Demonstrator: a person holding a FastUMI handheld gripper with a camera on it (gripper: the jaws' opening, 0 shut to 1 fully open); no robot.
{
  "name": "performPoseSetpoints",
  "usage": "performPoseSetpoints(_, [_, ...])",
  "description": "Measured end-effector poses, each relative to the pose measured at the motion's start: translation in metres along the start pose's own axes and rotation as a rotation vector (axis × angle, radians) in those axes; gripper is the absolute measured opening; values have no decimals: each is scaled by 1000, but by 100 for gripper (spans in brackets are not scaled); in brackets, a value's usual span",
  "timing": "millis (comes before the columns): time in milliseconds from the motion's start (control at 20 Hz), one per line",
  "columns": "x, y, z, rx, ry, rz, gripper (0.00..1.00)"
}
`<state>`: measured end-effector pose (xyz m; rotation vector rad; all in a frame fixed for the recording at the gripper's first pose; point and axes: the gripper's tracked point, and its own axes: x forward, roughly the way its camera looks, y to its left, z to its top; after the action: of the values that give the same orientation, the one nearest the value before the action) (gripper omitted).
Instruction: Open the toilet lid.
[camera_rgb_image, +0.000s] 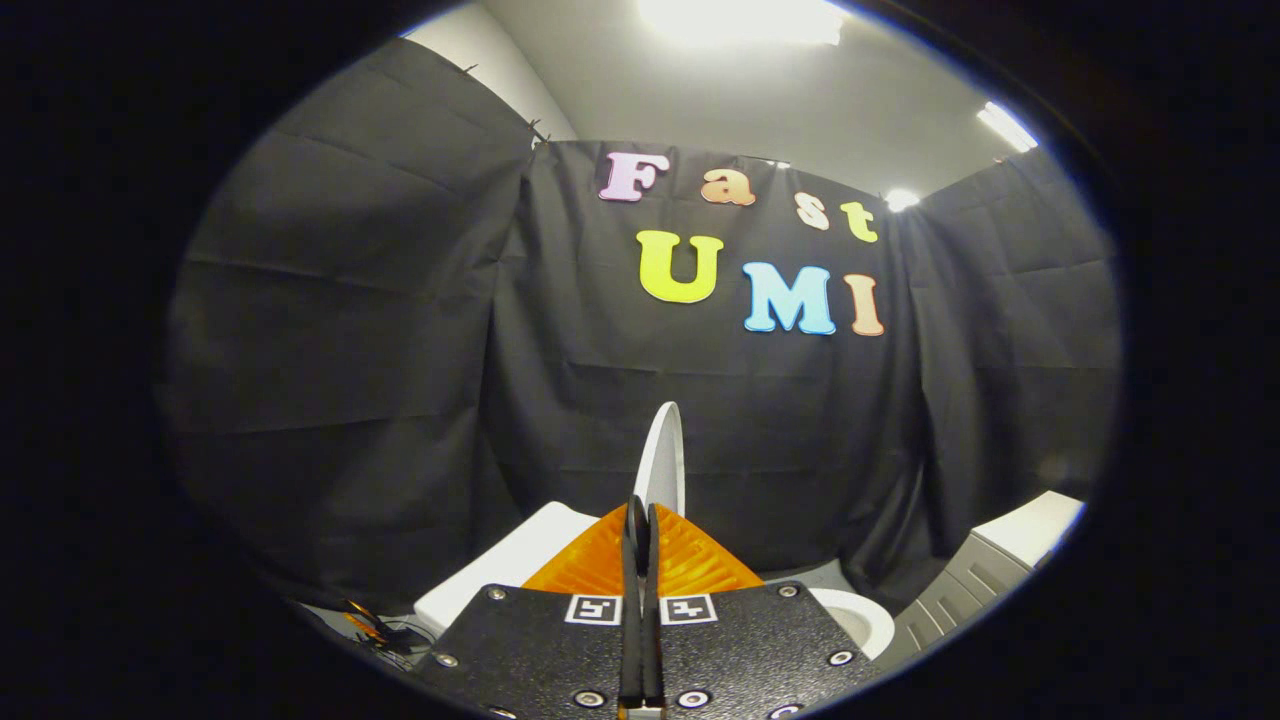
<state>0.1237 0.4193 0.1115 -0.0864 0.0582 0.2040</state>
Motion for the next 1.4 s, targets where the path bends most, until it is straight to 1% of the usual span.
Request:
performPoseSetpoints(100, [4, 22, -2, -20, -8, 53, 0])
performPoseSetpoints(200, [3, 27, -3, -78, -8, 58, 0])
performPoseSetpoints(250, [4, 29, -3, -87, -5, 62, 0])
performPoseSetpoints(350, [10, 42, -11, -33, -4, 107, 0])
performPoseSetpoints(450, [15, 59, -14, 26, -12, 171, 0])
performPoseSetpoints(550, [15, 67, -13, 52, -11, 213, 0])
performPoseSetpoints(700, [13, 63, -9, 42, -17, 227, 0])
performPoseSetpoints(800, [8, 57, -3, 13, -55, 233, 4])
performPoseSetpoints(850, [5, 57, -3, 13, -63, 250, 14])
performPoseSetpoints(900, [3, 56, -5, 21, -72, 265, 21])
performPoseSetpoints(1000, [-7, 36, 6, 21, -92, 229, 46])
performPoseSetpoints(1200, [-27, 1, 34, 93, -132, 188, 94])
performPoseSetpoints(1400, [-50, -50, 47, 130, -146, 112, 94])
